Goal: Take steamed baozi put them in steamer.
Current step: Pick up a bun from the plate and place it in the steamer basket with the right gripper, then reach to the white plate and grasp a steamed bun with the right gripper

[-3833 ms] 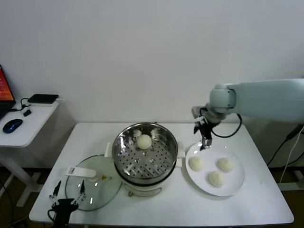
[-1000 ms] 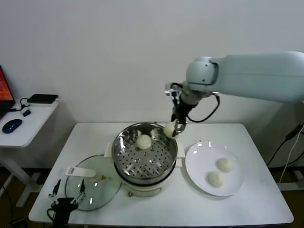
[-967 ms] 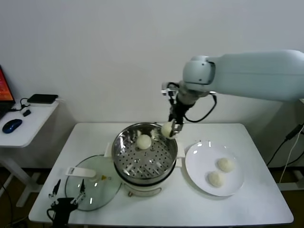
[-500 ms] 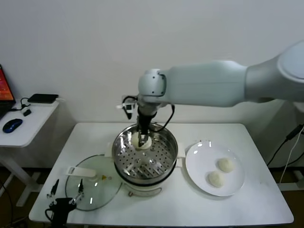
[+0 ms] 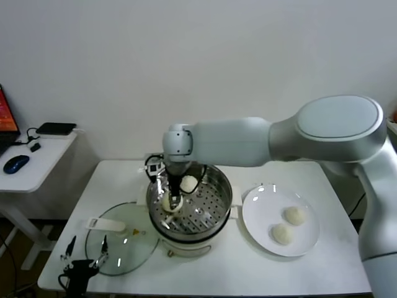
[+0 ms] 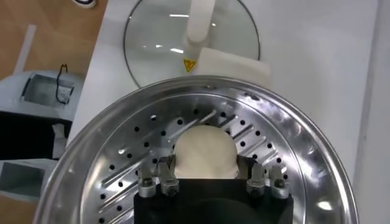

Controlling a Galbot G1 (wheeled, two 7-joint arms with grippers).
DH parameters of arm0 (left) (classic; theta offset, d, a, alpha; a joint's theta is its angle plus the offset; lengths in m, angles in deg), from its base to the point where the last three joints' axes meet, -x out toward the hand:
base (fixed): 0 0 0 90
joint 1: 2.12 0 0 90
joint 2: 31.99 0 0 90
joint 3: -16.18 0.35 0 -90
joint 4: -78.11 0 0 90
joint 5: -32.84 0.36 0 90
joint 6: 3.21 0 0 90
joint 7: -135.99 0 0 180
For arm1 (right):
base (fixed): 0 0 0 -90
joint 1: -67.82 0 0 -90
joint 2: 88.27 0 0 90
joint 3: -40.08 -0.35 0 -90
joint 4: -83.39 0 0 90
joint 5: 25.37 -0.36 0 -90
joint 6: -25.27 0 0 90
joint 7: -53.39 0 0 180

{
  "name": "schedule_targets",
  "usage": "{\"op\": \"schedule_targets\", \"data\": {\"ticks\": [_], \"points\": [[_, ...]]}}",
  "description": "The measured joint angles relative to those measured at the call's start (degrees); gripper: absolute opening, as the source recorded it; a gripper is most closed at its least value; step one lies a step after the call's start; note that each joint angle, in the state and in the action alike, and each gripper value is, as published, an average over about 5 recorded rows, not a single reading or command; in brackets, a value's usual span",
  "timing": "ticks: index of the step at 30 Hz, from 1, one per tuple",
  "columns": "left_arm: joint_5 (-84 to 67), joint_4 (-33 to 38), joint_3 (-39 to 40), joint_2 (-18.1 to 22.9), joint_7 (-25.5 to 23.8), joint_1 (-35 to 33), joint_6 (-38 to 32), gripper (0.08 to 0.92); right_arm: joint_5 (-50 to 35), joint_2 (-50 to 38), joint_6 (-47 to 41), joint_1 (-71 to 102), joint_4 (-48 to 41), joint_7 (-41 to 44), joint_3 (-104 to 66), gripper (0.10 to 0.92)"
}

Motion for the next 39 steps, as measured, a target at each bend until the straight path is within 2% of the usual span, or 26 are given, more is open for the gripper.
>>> {"op": "schedule_targets", "data": {"ticks": [4,10,17,27,39], "points": [[0.0,0.0,0.0,0.0,0.0,-0.1,0.0,0.823,-0.1,-0.2,0.3,-0.5,-0.1,0.4,-0.1,0.810],[0.0,0.5,0.0,0.0,0.0,-0.6,0.2,0.823,-1.9,-2.6,1.5,-4.9,2.4,3.1,0.9,0.822],[0.0,1.2,-0.1,0.0,0.0,-1.2,0.3,0.823,-1.9,-9.6,6.0,-12.9,7.0,9.3,4.4,0.823],[0.1,1.3,-0.1,0.0,0.0,-1.3,0.1,0.823,4.7,-23.9,15.0,-20.2,13.4,15.6,12.4,0.823],[0.4,0.3,0.0,0.0,0.2,-0.9,0.0,0.823,14.2,-38.4,14.8,-17.8,20.4,11.9,18.2,0.823]]}}
